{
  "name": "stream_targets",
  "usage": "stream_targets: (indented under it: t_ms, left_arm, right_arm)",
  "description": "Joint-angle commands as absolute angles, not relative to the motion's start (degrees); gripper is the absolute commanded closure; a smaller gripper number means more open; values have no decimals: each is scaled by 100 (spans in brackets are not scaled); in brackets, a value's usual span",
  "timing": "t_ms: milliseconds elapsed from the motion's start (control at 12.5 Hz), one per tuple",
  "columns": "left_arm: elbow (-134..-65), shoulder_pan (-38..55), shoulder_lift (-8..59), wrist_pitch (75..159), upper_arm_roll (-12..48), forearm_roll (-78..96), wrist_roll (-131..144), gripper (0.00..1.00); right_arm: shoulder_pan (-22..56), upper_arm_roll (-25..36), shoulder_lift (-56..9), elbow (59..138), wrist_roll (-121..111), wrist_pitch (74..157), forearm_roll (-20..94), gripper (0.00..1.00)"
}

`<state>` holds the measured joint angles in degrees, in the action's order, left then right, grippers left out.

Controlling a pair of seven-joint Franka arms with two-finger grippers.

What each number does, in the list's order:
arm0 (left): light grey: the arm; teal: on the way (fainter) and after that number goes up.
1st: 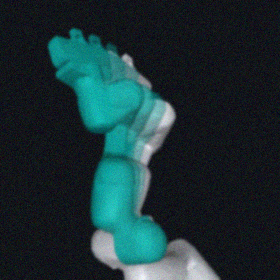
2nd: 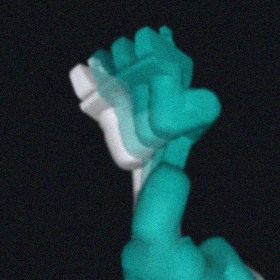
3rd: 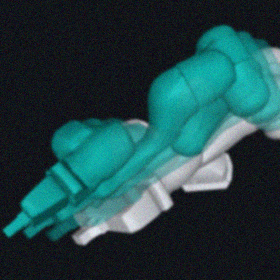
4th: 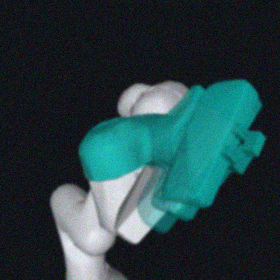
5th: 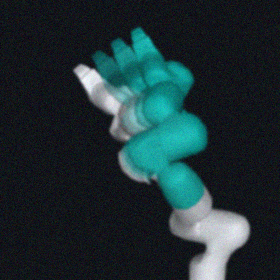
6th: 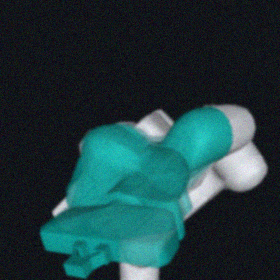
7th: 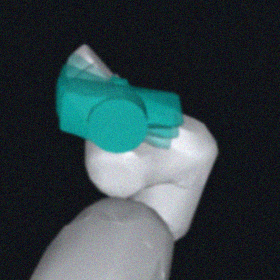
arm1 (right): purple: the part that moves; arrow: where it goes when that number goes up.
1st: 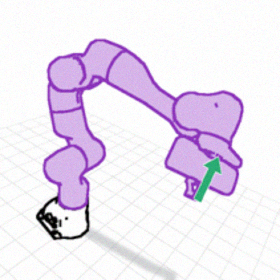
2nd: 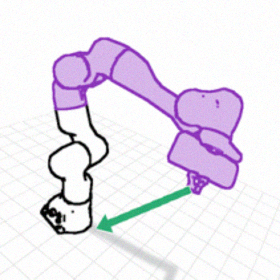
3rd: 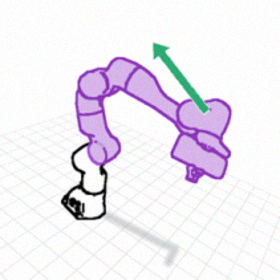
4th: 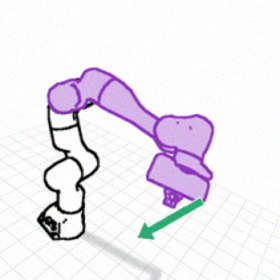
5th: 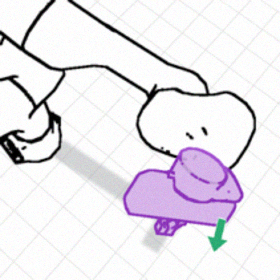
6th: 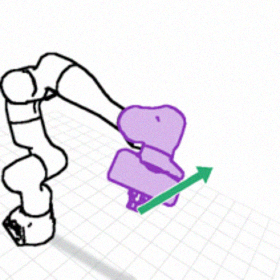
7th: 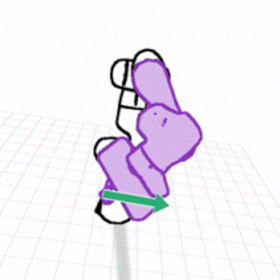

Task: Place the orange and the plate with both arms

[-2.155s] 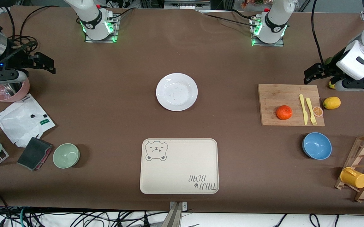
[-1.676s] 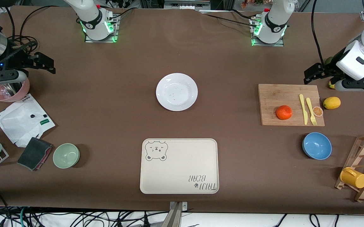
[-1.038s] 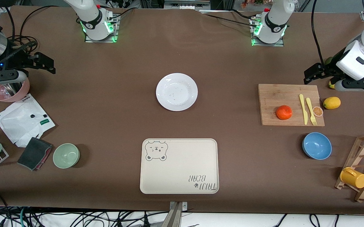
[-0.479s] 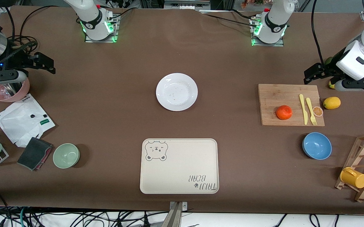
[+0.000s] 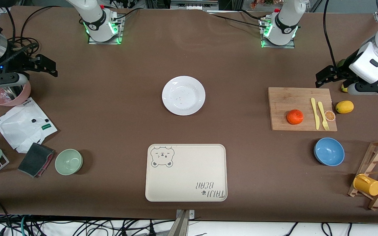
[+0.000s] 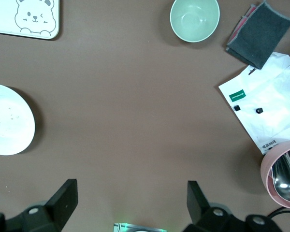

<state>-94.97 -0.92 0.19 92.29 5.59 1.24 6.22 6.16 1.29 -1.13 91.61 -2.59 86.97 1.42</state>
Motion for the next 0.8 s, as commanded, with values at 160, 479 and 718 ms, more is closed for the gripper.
stream_targets:
  t_ms: [160,479,718]
  left_arm:
    - [-9378,-123,88,9141,580,185,483,0]
    - [-9404,-149,342,9184,528,106,457,0]
    - [-9492,-264,763,9455,527,-26,448,1]
  right_arm:
    - [589,141,-53,9220,-308,8736,229,0]
    - [589,132,-53,9220,-316,8736,211,0]
    - [589,132,-53,9229,-316,8728,185,0]
